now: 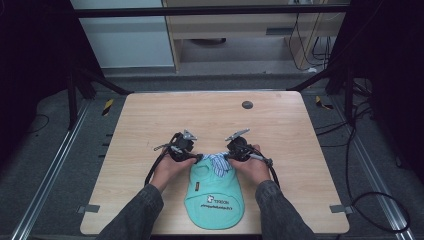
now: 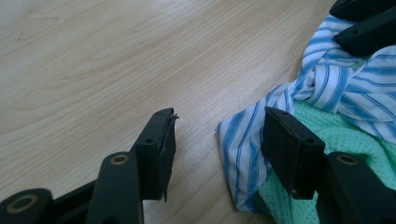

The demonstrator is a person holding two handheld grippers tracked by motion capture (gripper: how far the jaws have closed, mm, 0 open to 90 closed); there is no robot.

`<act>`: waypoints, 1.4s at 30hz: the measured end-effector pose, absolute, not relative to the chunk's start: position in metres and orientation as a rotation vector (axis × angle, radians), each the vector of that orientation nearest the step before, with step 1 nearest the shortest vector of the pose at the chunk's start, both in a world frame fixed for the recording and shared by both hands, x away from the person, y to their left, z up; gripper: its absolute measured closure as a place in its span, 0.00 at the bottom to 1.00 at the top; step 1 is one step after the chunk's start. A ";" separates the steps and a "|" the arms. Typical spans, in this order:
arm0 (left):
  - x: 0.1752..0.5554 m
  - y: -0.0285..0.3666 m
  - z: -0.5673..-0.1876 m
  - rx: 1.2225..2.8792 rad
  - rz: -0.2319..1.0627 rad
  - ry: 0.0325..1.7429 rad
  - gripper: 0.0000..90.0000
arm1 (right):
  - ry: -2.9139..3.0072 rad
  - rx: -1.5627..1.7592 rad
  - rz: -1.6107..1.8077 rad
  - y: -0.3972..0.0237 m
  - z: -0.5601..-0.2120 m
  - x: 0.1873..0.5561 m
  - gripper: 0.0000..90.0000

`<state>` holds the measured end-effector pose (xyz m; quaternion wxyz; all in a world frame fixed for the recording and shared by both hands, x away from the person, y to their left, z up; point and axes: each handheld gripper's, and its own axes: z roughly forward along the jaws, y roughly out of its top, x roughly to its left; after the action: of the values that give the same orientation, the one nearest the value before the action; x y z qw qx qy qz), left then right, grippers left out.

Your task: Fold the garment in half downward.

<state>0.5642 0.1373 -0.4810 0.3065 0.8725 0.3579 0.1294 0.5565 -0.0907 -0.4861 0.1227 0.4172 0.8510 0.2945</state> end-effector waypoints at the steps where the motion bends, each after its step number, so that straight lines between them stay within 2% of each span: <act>1: 0.564 0.137 -0.482 2.316 0.336 0.945 0.50 | 2.487 1.217 0.859 -0.090 -0.486 0.556 0.80; 8: 0.564 0.139 -0.486 2.318 0.291 0.941 0.62 | 2.502 1.190 0.856 -0.088 -0.486 0.554 0.86; 11: 0.562 0.138 -0.486 2.316 0.270 0.915 0.69 | 2.520 1.169 0.847 -0.087 -0.485 0.553 0.89; 14: 0.559 0.136 -0.486 2.322 0.268 0.890 0.83 | 2.521 1.149 0.832 -0.084 -0.484 0.552 0.91; 17: 0.559 0.135 -0.486 2.321 0.261 0.886 0.87 | 2.523 1.134 0.820 -0.083 -0.484 0.552 0.92; 20: 0.558 0.135 -0.485 2.336 0.276 0.868 0.95 | 2.518 1.113 0.831 -0.085 -0.482 0.551 0.93; 42: 0.550 0.136 -0.445 2.313 0.352 0.734 0.96 | 2.513 0.966 0.898 -0.096 -0.441 0.538 0.93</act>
<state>0.5498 0.1359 -0.4447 0.3381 0.8878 0.2817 0.1350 0.5379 -0.0964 -0.4409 0.1510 0.3364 0.8753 0.3127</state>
